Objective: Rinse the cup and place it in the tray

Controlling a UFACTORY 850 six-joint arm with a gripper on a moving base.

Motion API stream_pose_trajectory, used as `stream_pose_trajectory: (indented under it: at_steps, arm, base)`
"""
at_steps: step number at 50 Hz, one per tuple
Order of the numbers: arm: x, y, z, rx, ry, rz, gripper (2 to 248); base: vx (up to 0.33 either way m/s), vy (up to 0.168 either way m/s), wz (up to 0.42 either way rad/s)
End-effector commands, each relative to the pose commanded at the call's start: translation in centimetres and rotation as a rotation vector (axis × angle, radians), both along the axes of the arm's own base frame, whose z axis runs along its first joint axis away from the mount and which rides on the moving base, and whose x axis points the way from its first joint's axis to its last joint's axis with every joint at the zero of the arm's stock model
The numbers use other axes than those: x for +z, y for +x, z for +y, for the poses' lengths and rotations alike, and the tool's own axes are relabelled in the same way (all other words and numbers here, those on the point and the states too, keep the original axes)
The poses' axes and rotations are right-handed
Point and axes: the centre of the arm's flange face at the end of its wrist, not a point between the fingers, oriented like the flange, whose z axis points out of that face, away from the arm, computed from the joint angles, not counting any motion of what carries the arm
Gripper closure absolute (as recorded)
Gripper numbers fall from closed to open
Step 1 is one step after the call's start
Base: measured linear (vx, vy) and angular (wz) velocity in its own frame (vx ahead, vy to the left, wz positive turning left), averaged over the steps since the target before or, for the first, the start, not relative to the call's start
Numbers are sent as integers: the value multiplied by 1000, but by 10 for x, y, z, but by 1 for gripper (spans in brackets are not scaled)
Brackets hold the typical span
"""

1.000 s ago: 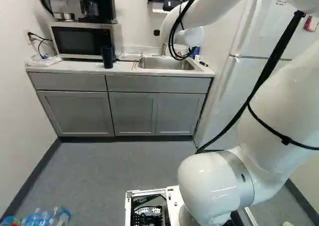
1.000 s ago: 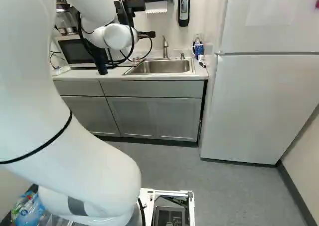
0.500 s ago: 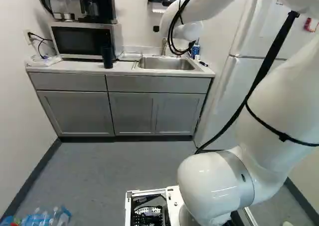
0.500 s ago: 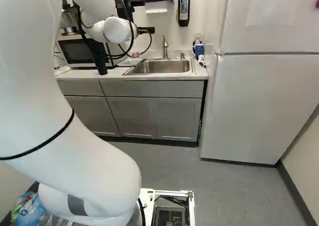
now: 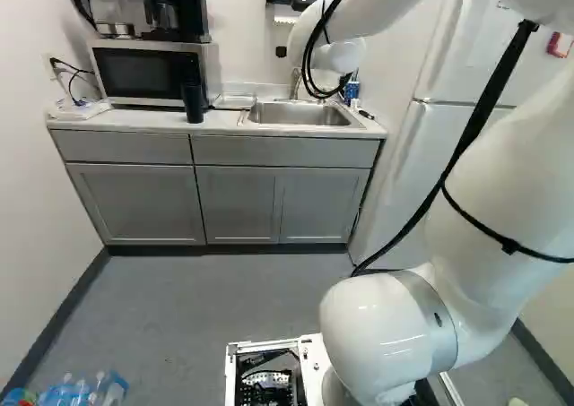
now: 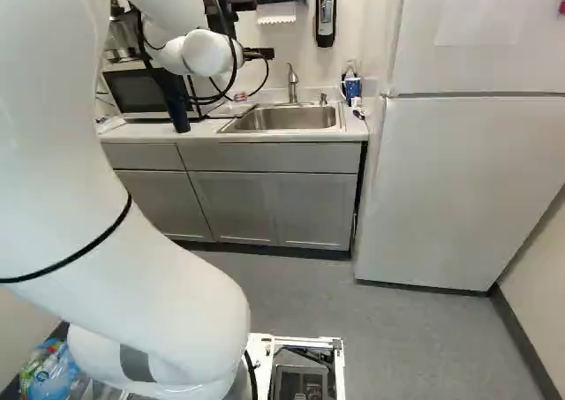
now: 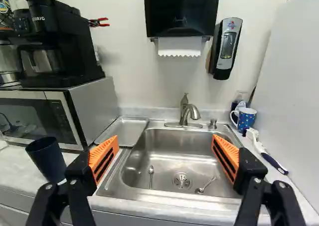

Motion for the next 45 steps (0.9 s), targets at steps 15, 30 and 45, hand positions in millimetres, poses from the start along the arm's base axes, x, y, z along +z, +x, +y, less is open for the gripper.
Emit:
stream_pose_trajectory:
  at_steps: [15, 30, 45]
  arm:
    - [0, 0, 0, 0, 0, 0, 3]
    - [0, 0, 0, 0, 0, 0, 3]
    - [0, 0, 0, 0, 0, 0, 3]
  base:
    - [9, -1, 27]
    - [22, 0, -4]
    - [107, -8, -11]
